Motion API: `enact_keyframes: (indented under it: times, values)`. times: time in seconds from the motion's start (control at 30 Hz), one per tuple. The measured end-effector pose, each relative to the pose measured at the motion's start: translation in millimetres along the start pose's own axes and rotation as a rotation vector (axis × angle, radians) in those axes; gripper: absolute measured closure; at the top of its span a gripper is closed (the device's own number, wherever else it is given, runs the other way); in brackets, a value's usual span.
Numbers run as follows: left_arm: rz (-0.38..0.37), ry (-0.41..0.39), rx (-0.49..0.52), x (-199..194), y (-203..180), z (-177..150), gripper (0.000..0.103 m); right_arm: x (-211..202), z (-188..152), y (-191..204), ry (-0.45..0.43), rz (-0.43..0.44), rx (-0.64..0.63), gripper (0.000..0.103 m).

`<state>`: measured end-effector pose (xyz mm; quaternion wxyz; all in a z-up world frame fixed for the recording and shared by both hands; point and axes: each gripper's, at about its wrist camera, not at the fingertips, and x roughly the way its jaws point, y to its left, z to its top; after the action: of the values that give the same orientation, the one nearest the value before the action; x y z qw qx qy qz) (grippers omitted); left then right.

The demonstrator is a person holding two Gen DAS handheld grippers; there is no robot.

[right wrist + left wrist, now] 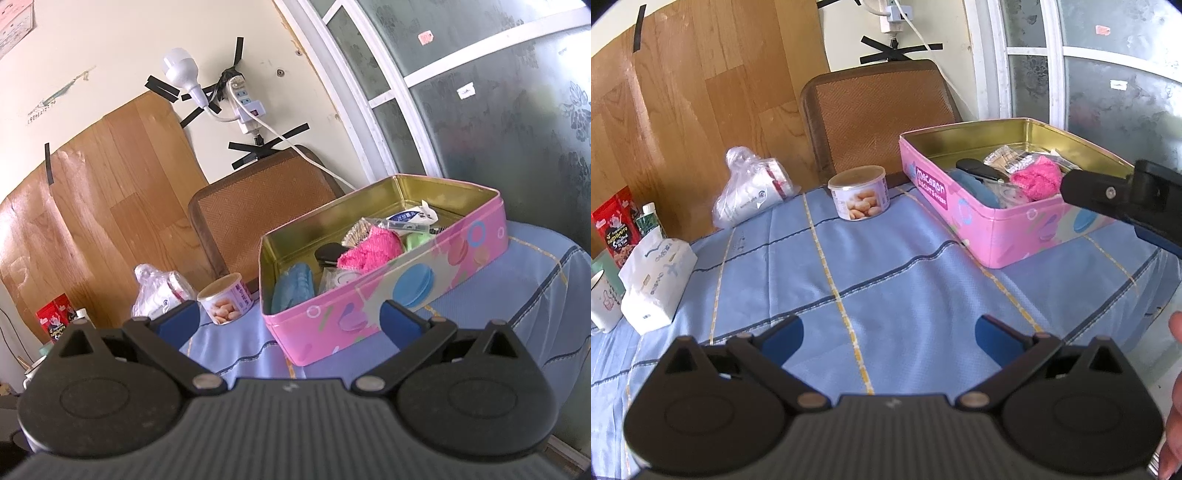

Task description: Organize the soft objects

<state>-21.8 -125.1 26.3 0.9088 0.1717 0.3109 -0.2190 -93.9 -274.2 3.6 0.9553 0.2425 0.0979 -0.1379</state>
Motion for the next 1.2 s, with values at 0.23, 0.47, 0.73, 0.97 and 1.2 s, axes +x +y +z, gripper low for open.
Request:
enact_keyframes:
  times: [0.23,0.47,0.73,0.97,1.2]
  values:
    - [0.008,0.011,0.015,2.9,-1.8,-1.3,0.0,1.5,0.0,-1.0,0.006,0.001,0.006,0.0]
    - [0.011,0.017,0.021,4.9,-1.8,-2.0,0.0,2.1,-0.8,-1.8,0.007,0.0,0.011,0.0]
    - [0.011,0.018,0.032,5.5,-2.5,-2.5,0.0,2.0,-3.0,-1.1,0.008,-0.004,0.015,0.0]
    - [0.007,0.019,0.033,5.6,-3.0,-3.4,0.0,2.0,-3.0,-1.2,0.009,-0.005,0.015,0.0]
    - [-0.002,0.024,0.033,6.2,-2.5,-3.4,0.0,1.9,-2.3,-1.7,0.006,-0.004,0.016,0.0]
